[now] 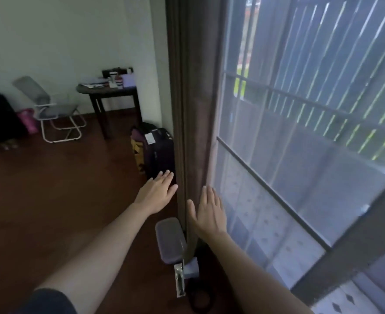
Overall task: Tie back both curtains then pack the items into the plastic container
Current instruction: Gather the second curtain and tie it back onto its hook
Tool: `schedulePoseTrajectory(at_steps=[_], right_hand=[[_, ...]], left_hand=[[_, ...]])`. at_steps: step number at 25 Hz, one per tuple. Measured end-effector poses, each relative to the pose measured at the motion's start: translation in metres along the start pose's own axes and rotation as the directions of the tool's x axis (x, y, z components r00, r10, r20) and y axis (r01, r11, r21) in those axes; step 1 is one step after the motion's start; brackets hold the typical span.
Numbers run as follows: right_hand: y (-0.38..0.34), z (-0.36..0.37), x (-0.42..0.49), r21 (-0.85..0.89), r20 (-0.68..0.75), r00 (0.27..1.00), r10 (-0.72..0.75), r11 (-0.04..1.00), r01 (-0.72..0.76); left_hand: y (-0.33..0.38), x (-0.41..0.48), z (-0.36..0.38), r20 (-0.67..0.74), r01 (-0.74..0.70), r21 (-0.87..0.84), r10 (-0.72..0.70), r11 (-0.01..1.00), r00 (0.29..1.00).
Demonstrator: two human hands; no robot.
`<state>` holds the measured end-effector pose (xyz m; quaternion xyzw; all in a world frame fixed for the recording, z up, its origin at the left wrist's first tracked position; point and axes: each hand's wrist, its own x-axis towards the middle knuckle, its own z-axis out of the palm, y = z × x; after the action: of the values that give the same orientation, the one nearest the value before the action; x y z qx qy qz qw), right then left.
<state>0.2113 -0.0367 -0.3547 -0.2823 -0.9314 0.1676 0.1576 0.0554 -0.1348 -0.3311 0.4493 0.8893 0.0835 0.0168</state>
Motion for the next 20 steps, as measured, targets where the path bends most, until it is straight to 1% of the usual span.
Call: schedulePoseTrajectory(at_steps=[2,4,7,9,12,14,16,19,20], right_hand=[[-0.012,0.012,0.040,0.017,-0.018,1.000,-0.008,1.000,0.008],[-0.025,0.025,0.079,0.046,-0.013,1.000,-0.011,0.999,0.011],[-0.044,0.040,0.126,0.092,-0.017,1.000,-0.023,0.995,0.025],[-0.061,0.054,0.157,0.120,-0.002,1.000,-0.025,0.992,0.025],[-0.088,0.076,0.197,0.129,-0.007,1.000,0.002,0.992,-0.001],[-0.102,0.089,0.229,0.141,-0.039,0.997,0.061,0.988,-0.055],[-0.118,0.101,0.258,0.144,-0.082,0.985,0.153,0.980,-0.140],[-0.157,0.118,0.298,0.213,-0.145,0.933,0.329,0.932,-0.295],[-0.172,0.121,0.310,0.242,-0.177,0.911,0.372,0.914,-0.326]], left_hand=[[-0.025,0.028,-0.009,-0.033,0.025,-0.007,-0.025,1.000,0.999],[-0.049,0.056,-0.020,-0.071,0.080,-0.033,-0.082,0.996,0.994],[-0.079,0.089,-0.034,-0.155,0.142,-0.075,-0.153,0.987,0.976],[-0.100,0.112,-0.037,-0.163,0.156,-0.099,-0.170,0.983,0.972],[-0.139,0.147,-0.037,-0.136,0.163,-0.135,-0.181,0.977,0.974],[-0.166,0.174,-0.042,-0.154,0.125,-0.175,-0.153,0.977,0.976],[-0.193,0.202,-0.049,-0.164,0.065,-0.203,-0.099,0.977,0.981],[-0.236,0.242,-0.064,-0.161,-0.032,-0.256,-0.010,0.966,0.987],[-0.250,0.255,-0.070,-0.162,-0.077,-0.270,0.034,0.960,0.986]])
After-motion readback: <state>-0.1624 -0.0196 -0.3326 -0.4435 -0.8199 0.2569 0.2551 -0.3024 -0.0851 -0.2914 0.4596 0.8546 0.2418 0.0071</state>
